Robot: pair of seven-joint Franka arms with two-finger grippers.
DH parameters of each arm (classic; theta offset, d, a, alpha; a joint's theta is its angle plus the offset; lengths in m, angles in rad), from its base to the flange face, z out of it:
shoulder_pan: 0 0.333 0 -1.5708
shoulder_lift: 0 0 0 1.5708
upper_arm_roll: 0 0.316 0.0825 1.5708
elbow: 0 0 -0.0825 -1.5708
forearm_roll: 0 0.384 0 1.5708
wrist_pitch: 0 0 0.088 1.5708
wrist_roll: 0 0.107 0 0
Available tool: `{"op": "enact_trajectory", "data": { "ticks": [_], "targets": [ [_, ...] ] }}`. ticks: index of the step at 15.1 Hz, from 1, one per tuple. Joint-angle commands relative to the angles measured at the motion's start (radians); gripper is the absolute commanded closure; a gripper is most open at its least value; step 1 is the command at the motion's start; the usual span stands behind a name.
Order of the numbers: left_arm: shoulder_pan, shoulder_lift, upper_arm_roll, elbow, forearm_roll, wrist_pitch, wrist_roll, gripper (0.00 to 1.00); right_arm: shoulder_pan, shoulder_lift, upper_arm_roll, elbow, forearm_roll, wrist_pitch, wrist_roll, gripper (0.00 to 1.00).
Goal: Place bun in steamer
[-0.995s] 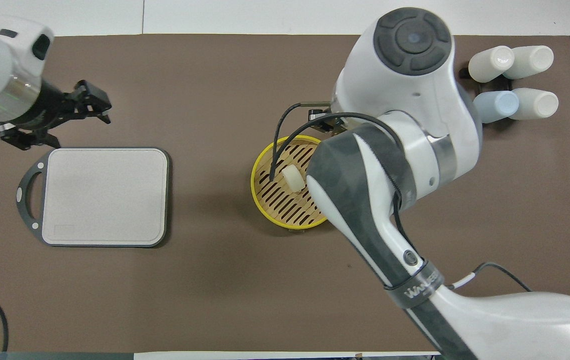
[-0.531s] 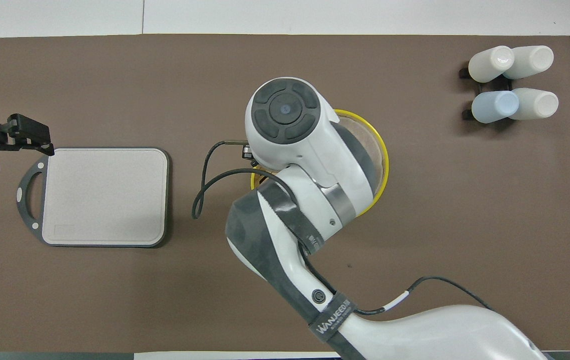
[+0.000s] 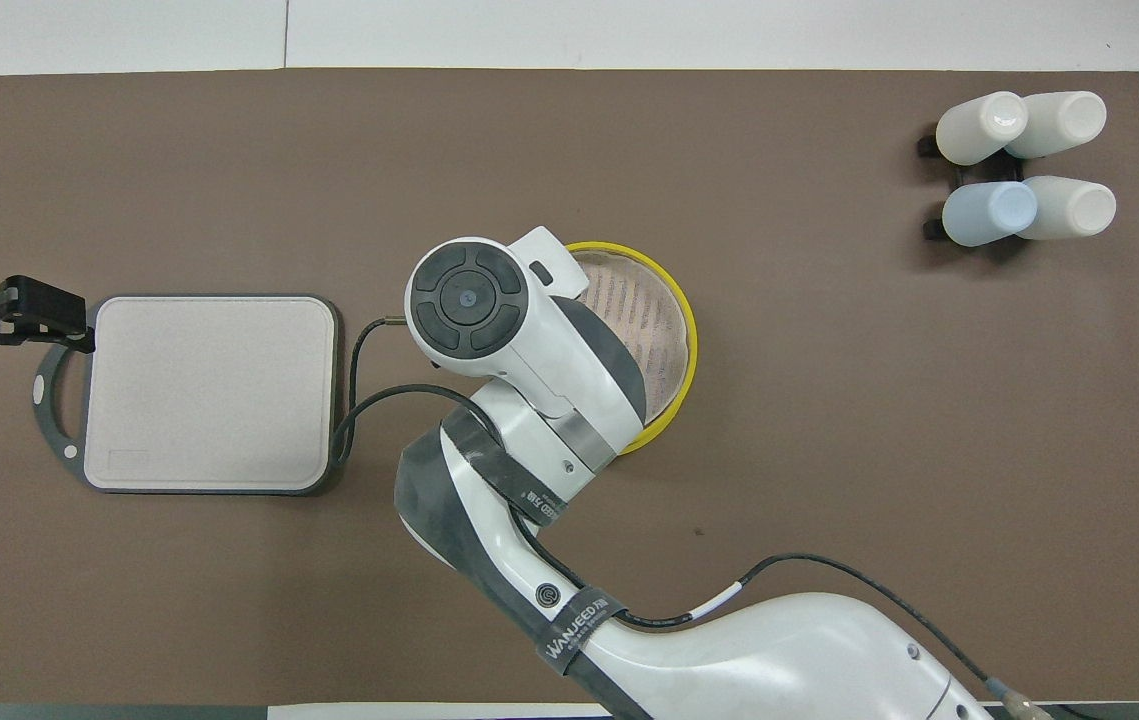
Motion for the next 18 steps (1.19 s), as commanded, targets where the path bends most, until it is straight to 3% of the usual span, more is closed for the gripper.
{"op": "enact_trajectory", "data": {
  "ticks": [1,4,18],
  "targets": [
    [0.005,-0.024,-0.012,-0.036,0.014,0.051,0.012,0.00,0.000,0.000,-0.004,-0.033,-0.025,0.050,0.026,1.00],
    [0.005,-0.022,-0.013,-0.039,0.015,0.086,0.019,0.00,-0.003,-0.023,-0.004,-0.116,-0.025,0.130,0.023,1.00],
    [0.008,0.002,-0.012,0.007,0.022,0.102,0.032,0.00,0.025,-0.043,-0.005,-0.144,-0.027,0.089,0.031,1.00]
  ]
}}
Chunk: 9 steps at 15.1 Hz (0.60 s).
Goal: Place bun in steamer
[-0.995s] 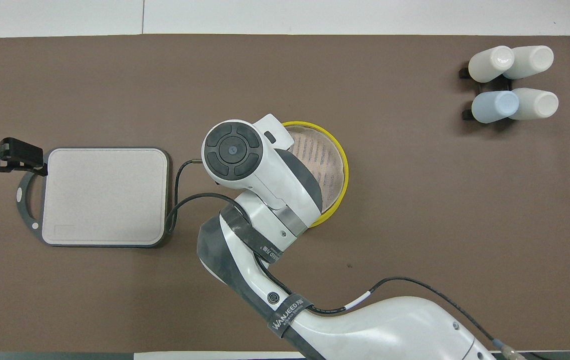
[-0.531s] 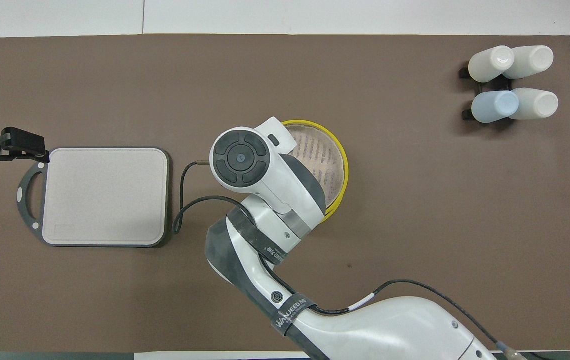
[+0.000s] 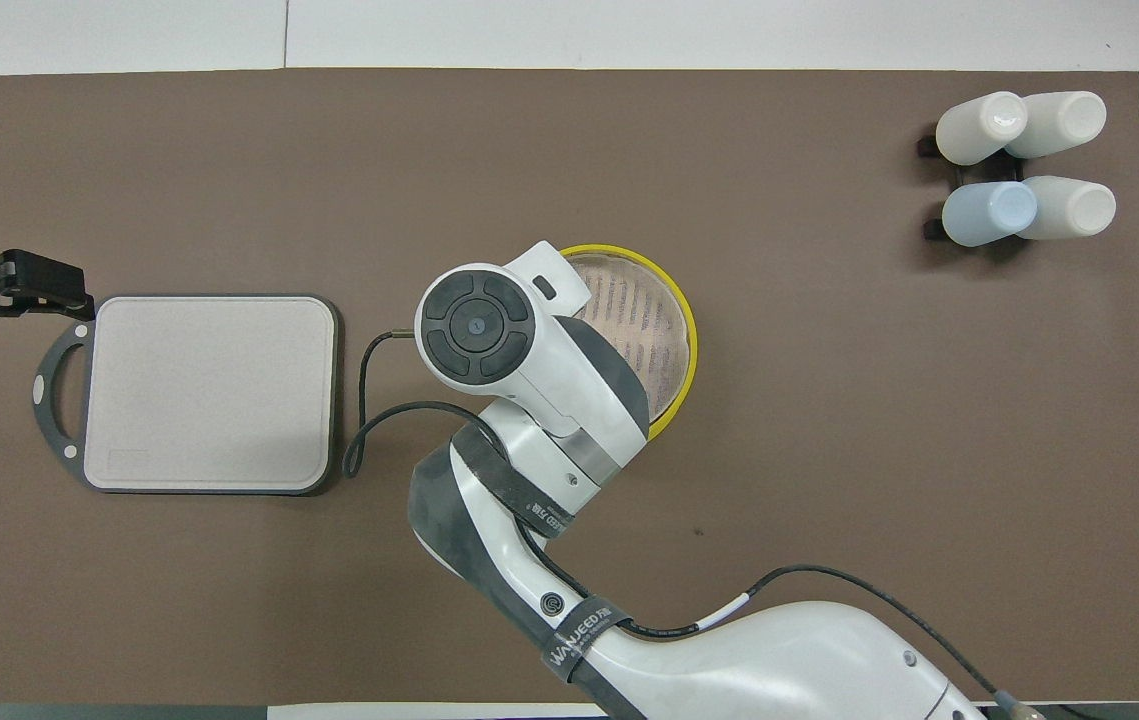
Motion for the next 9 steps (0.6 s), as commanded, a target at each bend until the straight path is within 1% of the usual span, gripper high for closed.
{"op": "enact_trajectory", "data": {
  "ticks": [1,8,9],
  "targets": [
    [0.008,0.002,-0.005,0.005,0.024,0.013,0.017,0.00,0.017,-0.013,0.001,-0.055,-0.015,-0.006,0.030,1.00],
    [-0.005,0.006,-0.005,0.019,0.027,0.015,0.017,0.00,0.019,-0.018,0.002,-0.065,-0.015,-0.012,0.030,1.00],
    [-0.004,0.006,-0.005,0.018,0.027,0.018,0.017,0.00,0.019,-0.018,0.002,-0.065,-0.013,-0.012,0.030,0.59]
  ]
}}
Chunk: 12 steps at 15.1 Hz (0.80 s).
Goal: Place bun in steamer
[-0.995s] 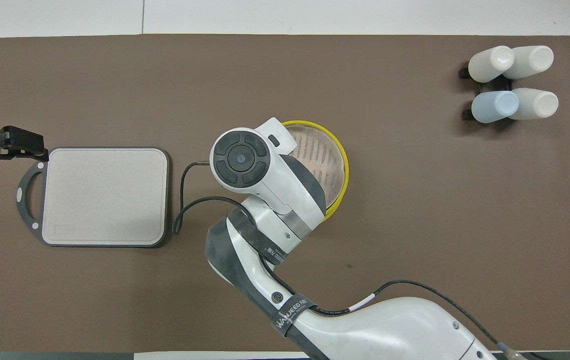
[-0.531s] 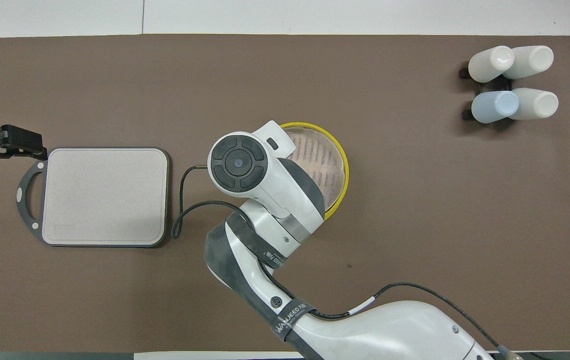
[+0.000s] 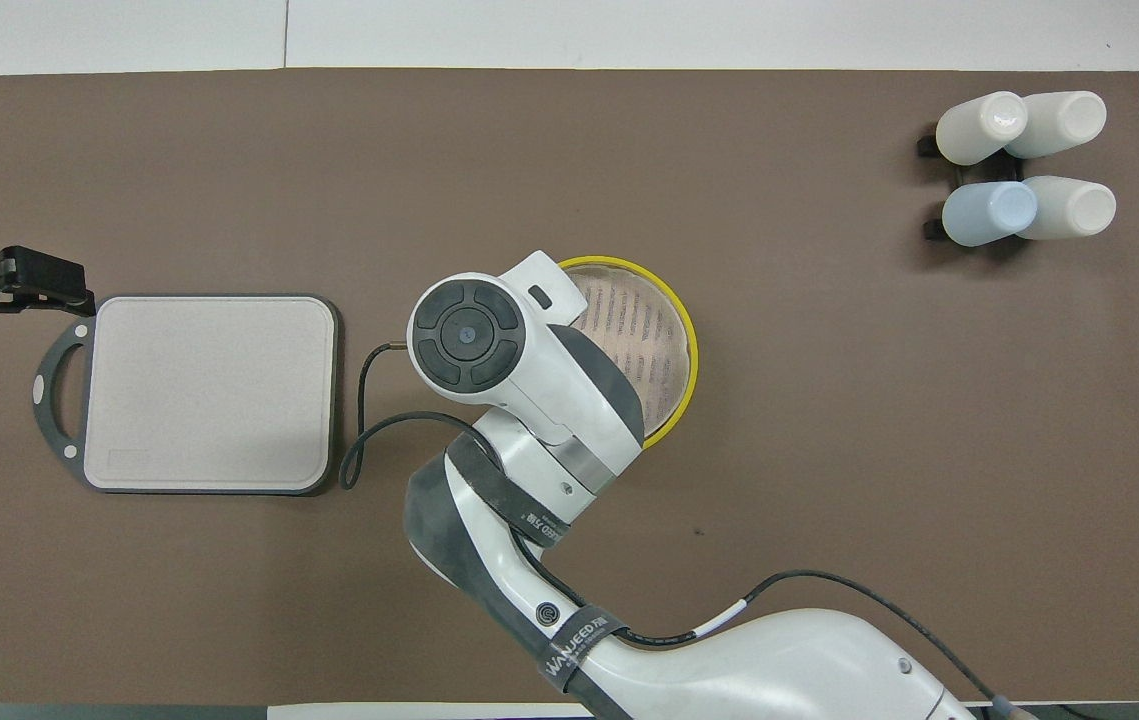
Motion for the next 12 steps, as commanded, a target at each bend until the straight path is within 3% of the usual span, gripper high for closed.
{"op": "enact_trajectory", "data": {
  "ticks": [1,4,12],
  "targets": [
    [-0.003,0.005,-0.001,0.015,0.027,0.007,0.014,0.00,0.007,-0.014,0.002,-0.048,-0.013,0.006,0.030,0.01],
    [-0.002,0.003,0.001,0.007,0.025,0.020,0.048,0.00,-0.003,-0.020,0.000,-0.032,-0.012,-0.012,0.017,0.00],
    [0.001,0.002,-0.001,0.006,0.024,0.020,0.046,0.00,-0.204,-0.220,0.005,-0.002,0.010,-0.219,-0.291,0.00]
  ]
}}
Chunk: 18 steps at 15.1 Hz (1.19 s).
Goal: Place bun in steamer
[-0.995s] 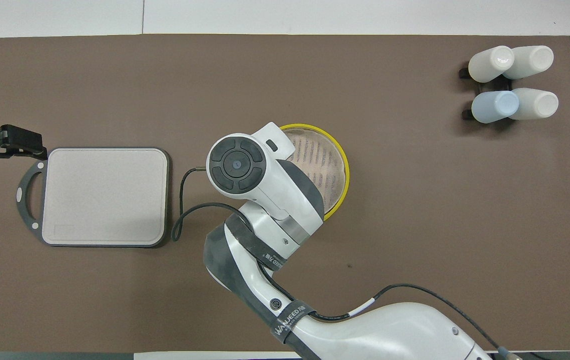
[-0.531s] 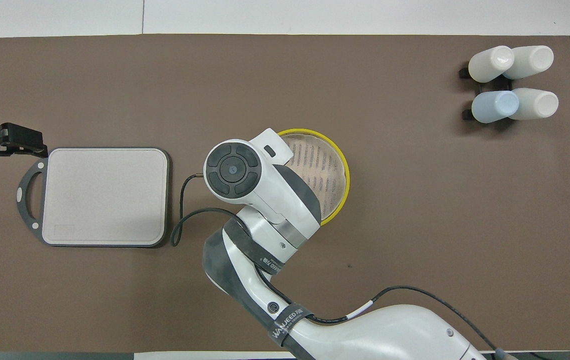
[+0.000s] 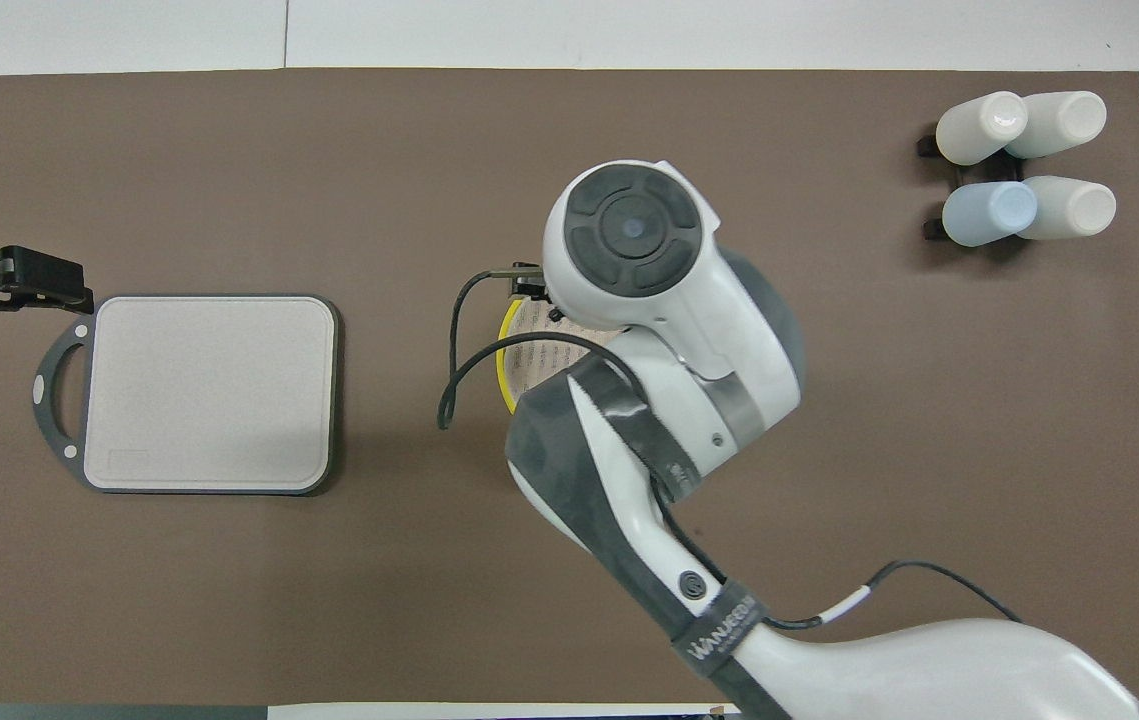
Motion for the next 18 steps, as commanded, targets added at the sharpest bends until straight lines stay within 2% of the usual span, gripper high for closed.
{"op": "enact_trajectory", "data": {
  "ticks": [1,5,12,15,18],
  "targets": [
    [0.001,0.002,-0.002,0.005,0.024,0.010,0.013,0.00,-0.069,-0.069,0.017,0.009,0.007,-0.113,-0.153,0.00],
    [0.001,0.003,-0.002,0.005,0.024,0.012,0.011,0.00,-0.215,-0.141,0.015,0.010,0.033,-0.239,-0.437,0.00],
    [0.004,0.003,-0.002,0.010,0.024,0.012,0.011,0.00,-0.442,-0.218,0.009,-0.006,0.036,-0.404,-0.693,0.00],
    [0.004,0.003,-0.002,0.008,0.024,0.016,0.011,0.00,-0.514,-0.251,0.011,-0.043,0.036,-0.455,-0.715,0.00],
    [0.004,0.003,-0.002,0.007,0.024,0.018,0.013,0.00,-0.569,-0.305,0.011,-0.149,0.044,-0.371,-0.714,0.00]
  ]
}}
